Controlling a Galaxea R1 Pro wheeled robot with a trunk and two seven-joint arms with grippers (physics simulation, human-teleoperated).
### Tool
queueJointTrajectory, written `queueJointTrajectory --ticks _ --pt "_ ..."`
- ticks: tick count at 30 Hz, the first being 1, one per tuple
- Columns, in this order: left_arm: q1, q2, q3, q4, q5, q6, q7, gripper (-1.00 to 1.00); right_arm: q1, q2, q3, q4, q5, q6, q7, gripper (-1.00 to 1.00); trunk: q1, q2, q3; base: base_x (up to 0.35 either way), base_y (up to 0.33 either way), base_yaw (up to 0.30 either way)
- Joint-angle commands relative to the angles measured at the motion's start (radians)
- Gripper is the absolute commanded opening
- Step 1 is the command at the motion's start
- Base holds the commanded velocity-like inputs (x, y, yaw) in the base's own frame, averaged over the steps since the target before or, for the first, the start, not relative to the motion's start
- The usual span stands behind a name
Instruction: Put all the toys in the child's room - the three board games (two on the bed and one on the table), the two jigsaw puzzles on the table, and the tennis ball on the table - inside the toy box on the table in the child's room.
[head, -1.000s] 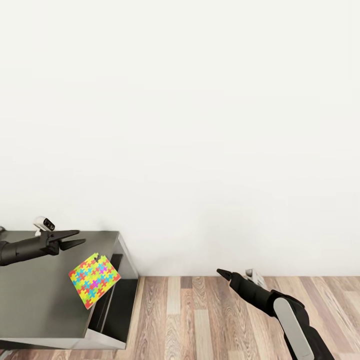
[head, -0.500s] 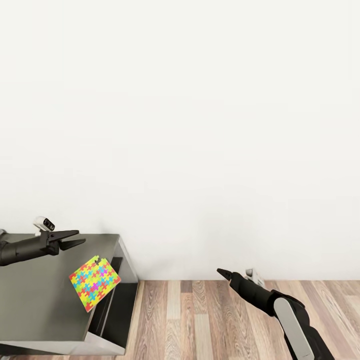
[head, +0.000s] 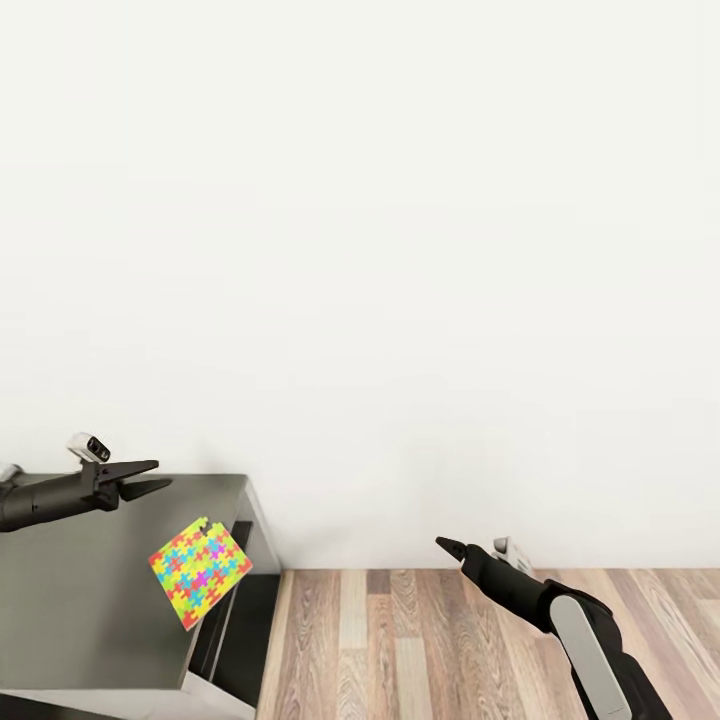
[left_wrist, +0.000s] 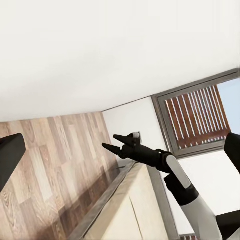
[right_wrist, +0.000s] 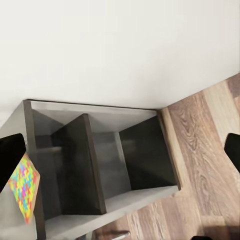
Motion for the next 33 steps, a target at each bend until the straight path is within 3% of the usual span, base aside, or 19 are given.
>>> queueJointTrajectory --ticks 1,16,33 --pt "-0.001 0.0 -0.001 0.0 0.001 0.011 -0.003 1.0 -0.001 0.0 -0.002 -0.001 0.004 0.006 0.005 1.0 0.001 -0.002 0.0 0.006 0.089 0.0" --pt "0.0 -0.003 -0.001 -0.001 0.001 0.011 -0.003 1.0 -0.001 0.0 -0.003 0.0 0.005 0.006 0.004 1.0 0.001 -0.002 0.025 0.001 0.014 0.011" --pt "0.0 -0.004 -0.002 0.0 0.001 0.009 -0.003 1.0 -0.001 -0.001 -0.003 0.0 0.006 0.006 0.005 1.0 0.001 -0.002 0.048 0.0 0.0 0.175"
